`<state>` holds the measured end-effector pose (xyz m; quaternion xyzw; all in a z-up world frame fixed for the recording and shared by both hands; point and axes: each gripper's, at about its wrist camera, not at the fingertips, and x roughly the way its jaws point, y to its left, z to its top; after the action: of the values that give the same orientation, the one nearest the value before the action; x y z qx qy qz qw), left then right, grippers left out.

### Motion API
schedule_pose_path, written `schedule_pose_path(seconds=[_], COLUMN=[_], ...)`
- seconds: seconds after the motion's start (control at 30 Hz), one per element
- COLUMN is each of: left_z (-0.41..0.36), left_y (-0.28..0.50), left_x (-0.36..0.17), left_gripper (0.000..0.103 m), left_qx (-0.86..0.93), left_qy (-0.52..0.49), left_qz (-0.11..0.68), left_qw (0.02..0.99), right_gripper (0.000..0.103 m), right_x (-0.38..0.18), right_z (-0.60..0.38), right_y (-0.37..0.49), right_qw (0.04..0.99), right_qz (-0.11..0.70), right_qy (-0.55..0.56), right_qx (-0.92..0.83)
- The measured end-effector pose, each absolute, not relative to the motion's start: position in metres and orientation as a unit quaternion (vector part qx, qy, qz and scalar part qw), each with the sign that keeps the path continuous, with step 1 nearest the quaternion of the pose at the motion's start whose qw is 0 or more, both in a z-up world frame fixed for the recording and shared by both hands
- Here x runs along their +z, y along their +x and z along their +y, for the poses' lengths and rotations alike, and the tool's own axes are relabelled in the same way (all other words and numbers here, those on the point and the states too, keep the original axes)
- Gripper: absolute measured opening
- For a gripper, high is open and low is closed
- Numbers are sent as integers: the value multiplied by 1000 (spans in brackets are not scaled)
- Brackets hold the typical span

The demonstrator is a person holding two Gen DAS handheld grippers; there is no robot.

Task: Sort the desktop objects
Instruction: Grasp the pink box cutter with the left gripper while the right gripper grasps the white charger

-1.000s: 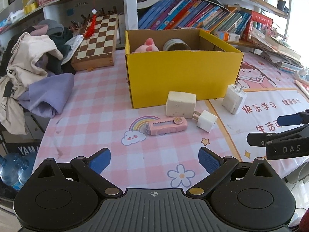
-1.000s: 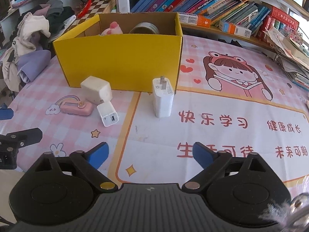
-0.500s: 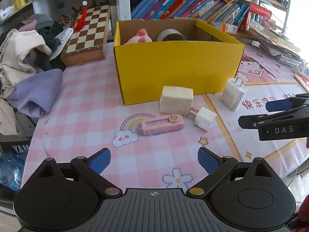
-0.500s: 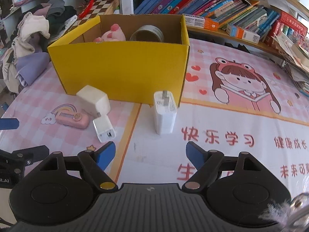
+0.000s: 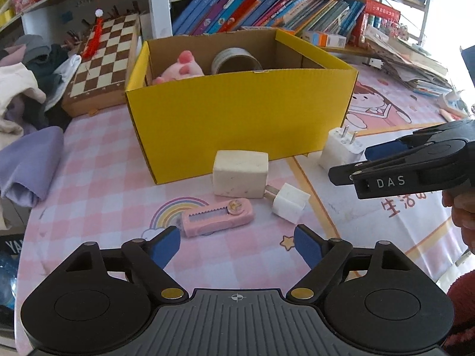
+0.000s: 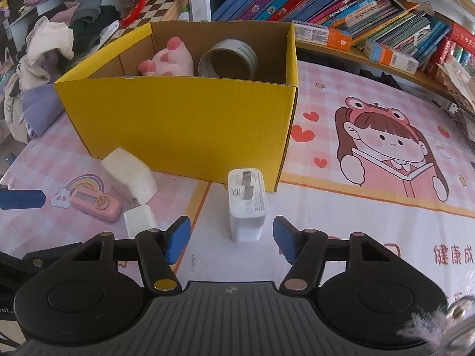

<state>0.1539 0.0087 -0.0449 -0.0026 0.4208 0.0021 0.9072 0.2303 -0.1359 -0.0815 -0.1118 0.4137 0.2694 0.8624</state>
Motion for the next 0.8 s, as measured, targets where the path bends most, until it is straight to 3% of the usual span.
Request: schedule_pose_path(seconds=[0.8], left_z=[30], left_y=[196], left_x=[-73], left_gripper=[79], left_qx=[61], left_qy=[-29], left_qz=[474], left_qw=[878], right_gripper=[46], right_x=[-97], right_z=[-126], right_y=[269], right_qw=[843], right_qz=[433], right_qy=[-121], right_qx=[294])
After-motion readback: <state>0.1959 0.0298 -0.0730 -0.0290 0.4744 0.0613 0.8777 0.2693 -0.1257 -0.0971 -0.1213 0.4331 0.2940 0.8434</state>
